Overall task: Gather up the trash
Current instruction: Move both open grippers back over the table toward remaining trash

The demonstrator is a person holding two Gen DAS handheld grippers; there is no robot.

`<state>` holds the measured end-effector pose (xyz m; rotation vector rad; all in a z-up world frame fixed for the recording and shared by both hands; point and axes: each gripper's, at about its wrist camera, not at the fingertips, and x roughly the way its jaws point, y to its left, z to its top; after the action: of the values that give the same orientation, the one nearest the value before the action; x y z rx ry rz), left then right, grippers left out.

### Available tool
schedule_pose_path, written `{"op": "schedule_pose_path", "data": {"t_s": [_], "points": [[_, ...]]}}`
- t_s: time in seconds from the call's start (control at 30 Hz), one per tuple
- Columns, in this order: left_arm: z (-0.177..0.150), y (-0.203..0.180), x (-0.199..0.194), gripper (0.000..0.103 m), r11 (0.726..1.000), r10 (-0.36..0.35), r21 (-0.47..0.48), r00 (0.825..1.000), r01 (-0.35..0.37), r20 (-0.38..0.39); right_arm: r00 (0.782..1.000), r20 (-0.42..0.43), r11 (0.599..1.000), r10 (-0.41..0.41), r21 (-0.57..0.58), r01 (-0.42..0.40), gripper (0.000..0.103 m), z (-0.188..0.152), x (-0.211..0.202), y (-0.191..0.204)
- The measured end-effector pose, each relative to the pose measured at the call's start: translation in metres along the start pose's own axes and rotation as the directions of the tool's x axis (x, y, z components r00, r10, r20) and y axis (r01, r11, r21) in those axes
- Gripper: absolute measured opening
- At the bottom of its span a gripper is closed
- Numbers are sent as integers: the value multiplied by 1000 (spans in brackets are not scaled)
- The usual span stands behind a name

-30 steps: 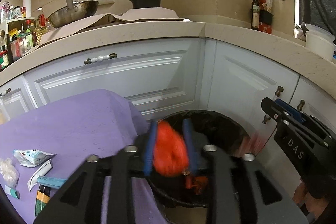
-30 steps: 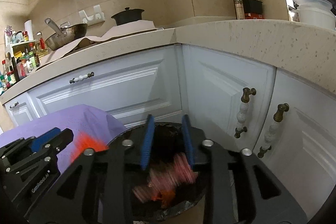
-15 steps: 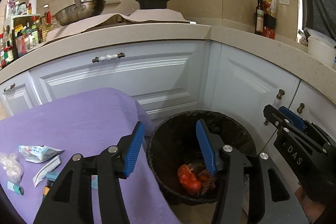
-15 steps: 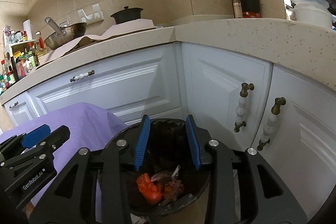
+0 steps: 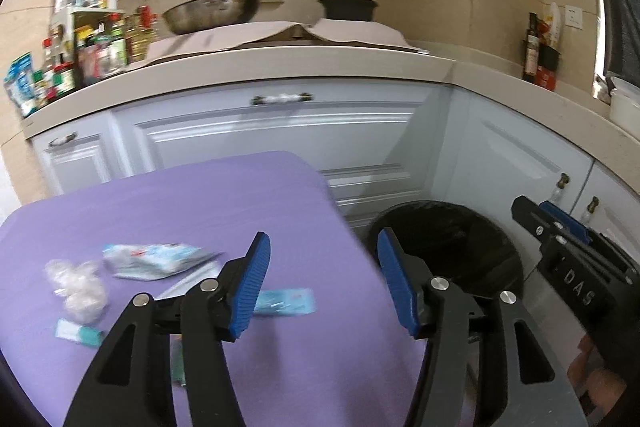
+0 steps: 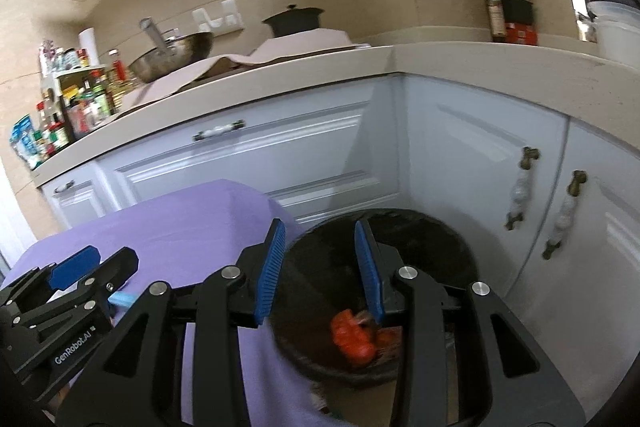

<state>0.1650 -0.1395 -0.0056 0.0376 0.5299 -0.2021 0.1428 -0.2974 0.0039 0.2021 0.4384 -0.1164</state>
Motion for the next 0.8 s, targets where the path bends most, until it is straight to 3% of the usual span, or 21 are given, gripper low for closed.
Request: {"op": "schedule_pose_path", "data": {"t_s": [0.23,0.47,0.8], "points": [[-20,67,-22,59,993,102,-59,994,-103,-27,996,-40,996,86,-10,-86,36,-10,-3,48],[-37,128,-39,59,970,207,-118,977,-212,-59,983,-85,984,162,-68,-168,36,-22,-3,108],[-55,187,-54,59,939,275,-185,956,-290,-102,961,-160,960,225,-134,-247,36,-40,2,174]]}}
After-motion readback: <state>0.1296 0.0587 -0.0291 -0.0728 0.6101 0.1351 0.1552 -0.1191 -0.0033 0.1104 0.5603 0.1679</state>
